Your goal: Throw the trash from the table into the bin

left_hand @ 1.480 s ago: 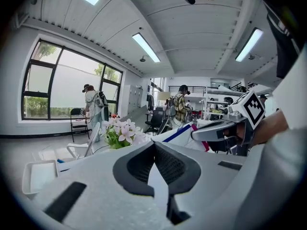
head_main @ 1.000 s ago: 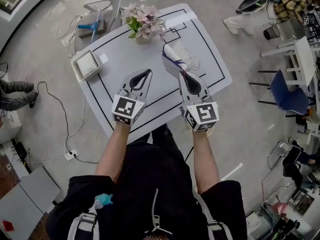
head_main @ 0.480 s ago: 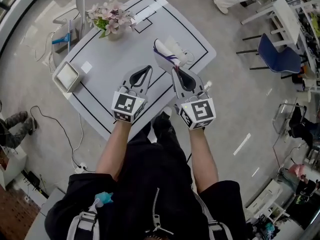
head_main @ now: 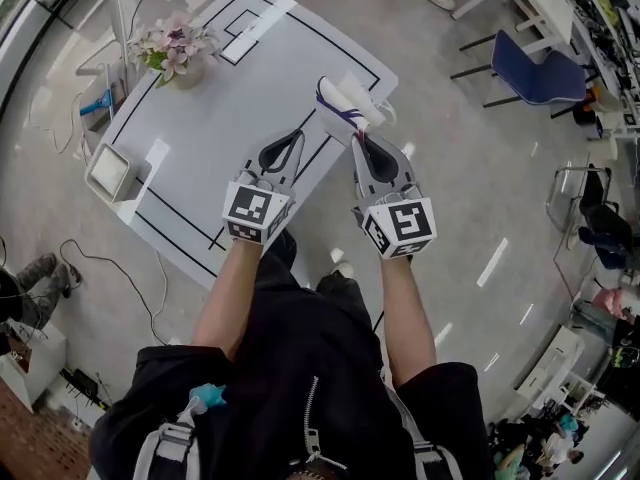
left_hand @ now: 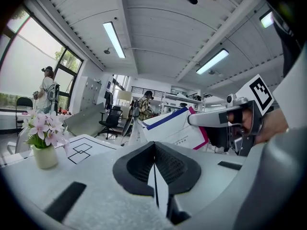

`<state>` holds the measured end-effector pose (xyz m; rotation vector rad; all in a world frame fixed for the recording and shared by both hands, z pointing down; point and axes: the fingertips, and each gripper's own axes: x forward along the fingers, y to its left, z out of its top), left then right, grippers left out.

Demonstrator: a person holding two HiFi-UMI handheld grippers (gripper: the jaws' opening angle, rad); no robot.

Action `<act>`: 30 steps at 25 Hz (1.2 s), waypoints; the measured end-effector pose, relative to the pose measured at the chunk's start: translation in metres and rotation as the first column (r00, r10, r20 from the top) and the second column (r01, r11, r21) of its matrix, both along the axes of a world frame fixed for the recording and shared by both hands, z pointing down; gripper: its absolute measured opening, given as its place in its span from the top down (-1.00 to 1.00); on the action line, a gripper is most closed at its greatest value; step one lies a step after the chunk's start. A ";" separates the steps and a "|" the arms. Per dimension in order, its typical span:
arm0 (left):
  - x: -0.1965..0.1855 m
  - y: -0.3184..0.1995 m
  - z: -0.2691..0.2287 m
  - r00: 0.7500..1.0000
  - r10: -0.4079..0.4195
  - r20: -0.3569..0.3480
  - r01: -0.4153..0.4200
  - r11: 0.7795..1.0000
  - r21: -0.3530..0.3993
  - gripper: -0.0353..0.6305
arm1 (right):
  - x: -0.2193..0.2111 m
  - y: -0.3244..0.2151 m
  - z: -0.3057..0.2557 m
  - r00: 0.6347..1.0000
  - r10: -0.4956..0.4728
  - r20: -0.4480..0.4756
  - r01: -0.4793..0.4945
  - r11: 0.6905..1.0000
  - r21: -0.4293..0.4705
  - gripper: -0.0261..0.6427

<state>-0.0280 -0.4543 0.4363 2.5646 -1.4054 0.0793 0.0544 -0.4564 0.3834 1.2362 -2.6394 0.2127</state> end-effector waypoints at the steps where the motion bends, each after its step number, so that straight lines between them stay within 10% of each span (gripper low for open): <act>1: 0.008 0.003 -0.001 1.000 0.007 0.004 -0.007 1.000 0.001 0.88 | 0.010 0.002 -0.001 1.000 0.011 0.005 -0.011 1.000 0.001 0.88; 30: 0.306 0.212 0.004 0.991 0.095 0.095 -0.097 0.995 0.012 0.88 | 0.361 0.218 0.021 0.972 0.225 0.063 -0.227 0.974 0.017 0.88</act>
